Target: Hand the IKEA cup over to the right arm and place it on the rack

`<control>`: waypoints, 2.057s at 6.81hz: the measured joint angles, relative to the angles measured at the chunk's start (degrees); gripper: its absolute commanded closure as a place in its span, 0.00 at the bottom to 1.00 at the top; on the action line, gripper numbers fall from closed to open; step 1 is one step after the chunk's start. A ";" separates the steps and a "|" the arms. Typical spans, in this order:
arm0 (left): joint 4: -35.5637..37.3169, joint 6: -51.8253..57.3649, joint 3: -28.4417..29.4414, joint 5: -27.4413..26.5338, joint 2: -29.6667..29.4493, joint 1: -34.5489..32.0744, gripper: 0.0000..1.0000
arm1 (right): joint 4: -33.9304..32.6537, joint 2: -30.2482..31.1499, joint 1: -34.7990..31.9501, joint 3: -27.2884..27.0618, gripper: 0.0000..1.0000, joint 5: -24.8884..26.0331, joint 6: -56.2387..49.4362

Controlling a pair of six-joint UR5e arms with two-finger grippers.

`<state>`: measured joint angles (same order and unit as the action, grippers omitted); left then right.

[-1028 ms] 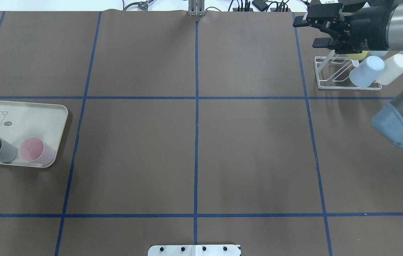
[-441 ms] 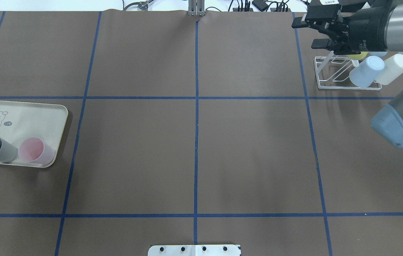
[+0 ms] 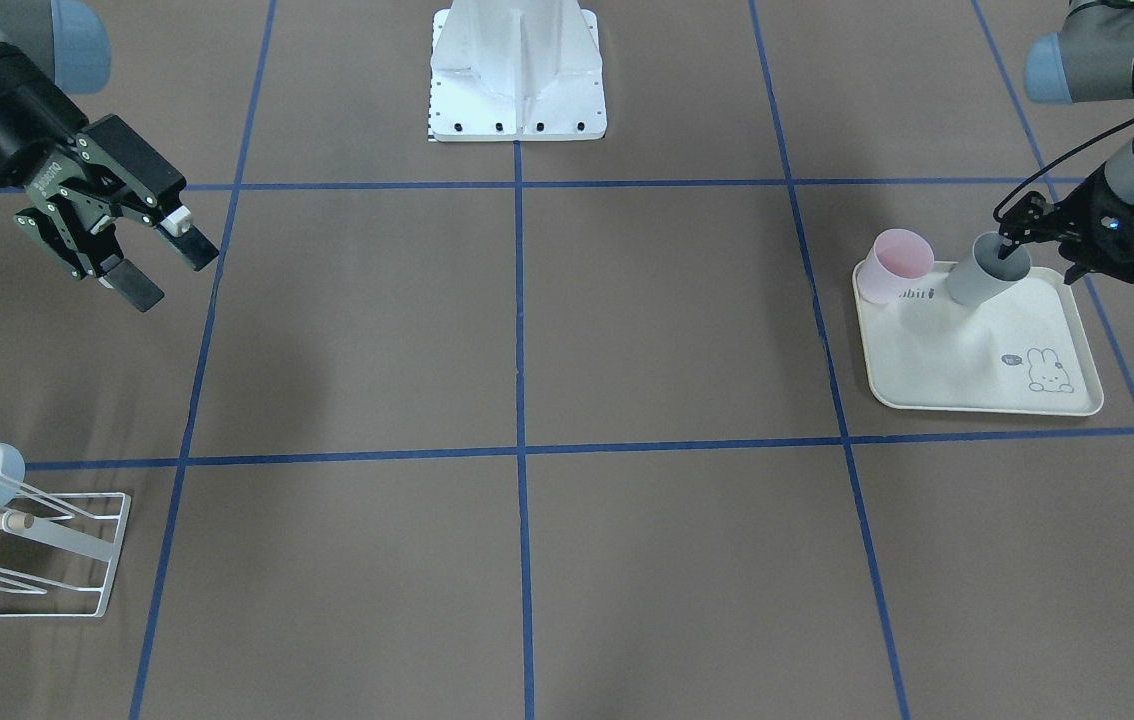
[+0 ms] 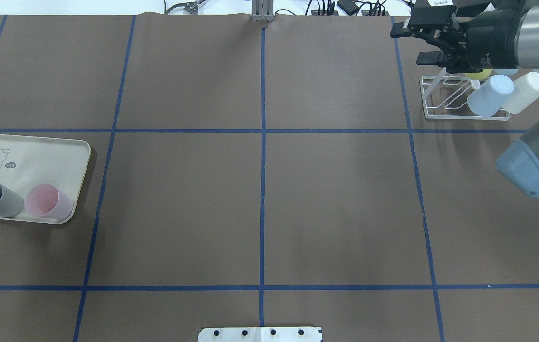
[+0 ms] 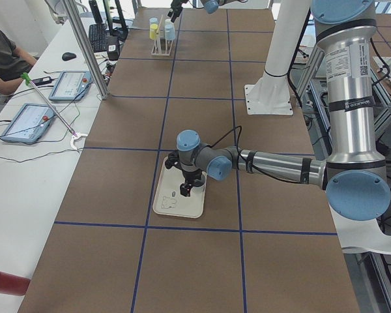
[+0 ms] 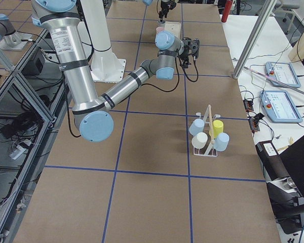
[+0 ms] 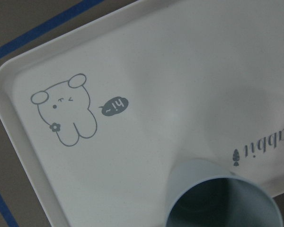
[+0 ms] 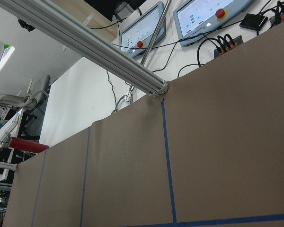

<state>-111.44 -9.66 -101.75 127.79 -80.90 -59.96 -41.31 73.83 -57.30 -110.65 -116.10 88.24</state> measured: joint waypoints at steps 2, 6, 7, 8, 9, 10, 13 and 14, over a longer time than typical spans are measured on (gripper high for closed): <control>0.00 0.00 0.00 0.00 -0.04 0.16 0.35 | 0.00 0.00 -0.02 0.04 0.00 0.00 0.00; -0.01 -0.01 0.22 0.00 -0.59 1.03 0.47 | 0.00 0.02 -0.09 0.04 0.00 0.00 0.00; 0.00 0.00 0.34 0.00 -0.69 1.29 0.56 | 0.00 0.01 -0.09 0.00 0.00 0.00 0.00; -0.02 0.01 0.36 0.00 -0.72 1.49 0.72 | 0.00 0.00 -0.08 0.01 0.00 0.00 0.00; -0.09 0.06 0.36 0.00 -0.74 1.56 0.98 | 0.00 0.00 -0.06 0.04 0.00 0.00 0.00; -0.17 0.14 0.39 0.00 -0.75 1.62 1.00 | 0.00 0.00 -0.07 0.05 0.00 0.00 0.00; -0.06 0.53 -0.51 -0.48 -0.52 1.48 1.00 | 0.00 0.00 -0.09 -0.09 0.00 0.02 0.06; 0.06 0.53 -1.76 -0.93 0.01 -0.19 1.00 | 0.00 0.00 -0.09 -0.17 0.00 0.04 0.12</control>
<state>-111.39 -9.13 -103.51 126.86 -80.89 -60.16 -41.31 73.83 -57.39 -110.82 -116.06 88.36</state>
